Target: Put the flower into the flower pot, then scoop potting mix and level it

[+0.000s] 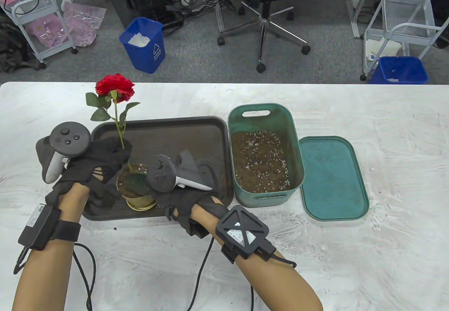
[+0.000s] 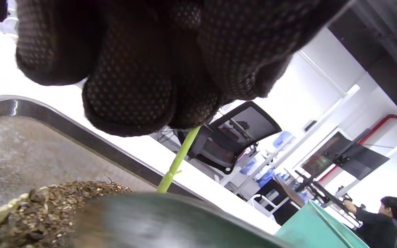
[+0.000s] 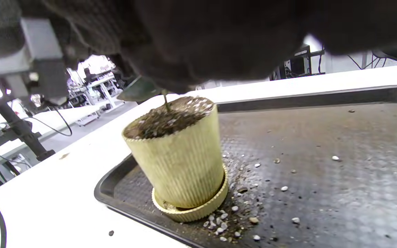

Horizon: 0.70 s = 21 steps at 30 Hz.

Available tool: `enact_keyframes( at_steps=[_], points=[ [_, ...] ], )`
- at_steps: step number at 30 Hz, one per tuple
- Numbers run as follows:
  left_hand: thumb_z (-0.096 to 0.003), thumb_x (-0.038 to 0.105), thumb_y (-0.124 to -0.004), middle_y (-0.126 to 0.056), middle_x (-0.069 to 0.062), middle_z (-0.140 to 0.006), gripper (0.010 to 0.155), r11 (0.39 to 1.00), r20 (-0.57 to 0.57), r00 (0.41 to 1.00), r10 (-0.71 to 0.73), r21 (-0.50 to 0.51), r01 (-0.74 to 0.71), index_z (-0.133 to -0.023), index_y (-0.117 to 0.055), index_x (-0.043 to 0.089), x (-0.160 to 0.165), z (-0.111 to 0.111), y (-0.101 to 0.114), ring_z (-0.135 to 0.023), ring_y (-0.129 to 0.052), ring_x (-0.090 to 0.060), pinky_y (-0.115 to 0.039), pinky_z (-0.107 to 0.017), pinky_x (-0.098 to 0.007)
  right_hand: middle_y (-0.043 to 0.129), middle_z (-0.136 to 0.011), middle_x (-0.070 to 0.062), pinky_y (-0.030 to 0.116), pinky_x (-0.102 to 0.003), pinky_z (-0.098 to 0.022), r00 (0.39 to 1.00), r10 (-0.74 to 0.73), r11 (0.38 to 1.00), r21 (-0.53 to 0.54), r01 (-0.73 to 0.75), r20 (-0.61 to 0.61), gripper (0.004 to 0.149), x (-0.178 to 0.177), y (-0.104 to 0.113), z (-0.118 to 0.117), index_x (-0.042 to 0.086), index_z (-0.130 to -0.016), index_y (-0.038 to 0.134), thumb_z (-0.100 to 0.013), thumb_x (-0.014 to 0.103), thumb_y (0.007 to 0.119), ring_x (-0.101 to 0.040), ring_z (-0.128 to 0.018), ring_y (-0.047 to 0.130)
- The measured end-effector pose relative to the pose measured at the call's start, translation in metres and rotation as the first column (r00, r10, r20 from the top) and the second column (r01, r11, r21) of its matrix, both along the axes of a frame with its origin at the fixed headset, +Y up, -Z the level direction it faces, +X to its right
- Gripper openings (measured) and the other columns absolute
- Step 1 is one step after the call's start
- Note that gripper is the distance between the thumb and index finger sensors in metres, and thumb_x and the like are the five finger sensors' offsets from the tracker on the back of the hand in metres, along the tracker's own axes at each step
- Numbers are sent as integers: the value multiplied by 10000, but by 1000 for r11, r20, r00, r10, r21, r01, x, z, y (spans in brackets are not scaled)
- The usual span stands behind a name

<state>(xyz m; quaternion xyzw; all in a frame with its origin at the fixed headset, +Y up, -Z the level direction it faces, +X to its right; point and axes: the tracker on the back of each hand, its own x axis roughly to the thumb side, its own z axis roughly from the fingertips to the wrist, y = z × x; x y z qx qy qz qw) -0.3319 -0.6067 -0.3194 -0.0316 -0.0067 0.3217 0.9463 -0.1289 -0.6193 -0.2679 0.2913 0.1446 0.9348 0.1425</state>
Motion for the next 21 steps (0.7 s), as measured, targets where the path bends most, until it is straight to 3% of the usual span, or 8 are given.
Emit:
enact_keyframes(
  at_steps=[6,10,12,18,21],
  points=[
    [-329,357,-925,-1066,-14,-604,417,1000,-20,1000,-4,-21,4,-722,-969,225,-2,-4,-1,-371,-1129,-254,-932,-376,-437,970,-377,-5,890,-352,57,981,179,982,45,-182,67,481,-33,-15,6,194,-872,633,-432,381,684,-132,-44,958],
    [-331,355,-924,-1064,-15,-607,417,1000,-19,1000,-1,-15,1,-724,-966,224,-3,-3,-1,-373,-1128,-254,-930,-379,-437,948,-335,-17,855,-378,94,972,212,971,-132,-198,105,473,-42,-18,0,167,-865,618,-433,351,674,-163,-2,935],
    [-332,353,-924,-1064,-17,-608,416,1000,-24,1000,11,-8,-11,-725,-966,223,-3,-2,-3,-373,-1127,-256,-929,-379,-438,939,-313,0,846,-370,113,963,256,960,-142,-242,89,471,-45,-20,-4,172,-862,614,-430,350,665,-154,23,927],
    [-333,354,-923,-1063,-17,-607,415,1000,-53,998,21,-1,-21,-724,-967,223,-5,0,-4,-373,-1126,-255,-929,-381,-437,945,-330,4,858,-381,100,955,289,953,-120,-279,74,472,-48,-19,-2,190,-867,595,-430,353,665,-163,-3,947],
    [-335,356,-922,-1063,-17,-605,416,999,-55,998,33,-3,-33,-726,-965,220,-4,1,-5,-372,-1125,-254,-928,-380,-437,962,-339,7,862,-360,86,975,207,978,-1,-208,76,479,-37,-13,4,190,-864,631,-422,368,687,-143,-10,943]
  ],
)
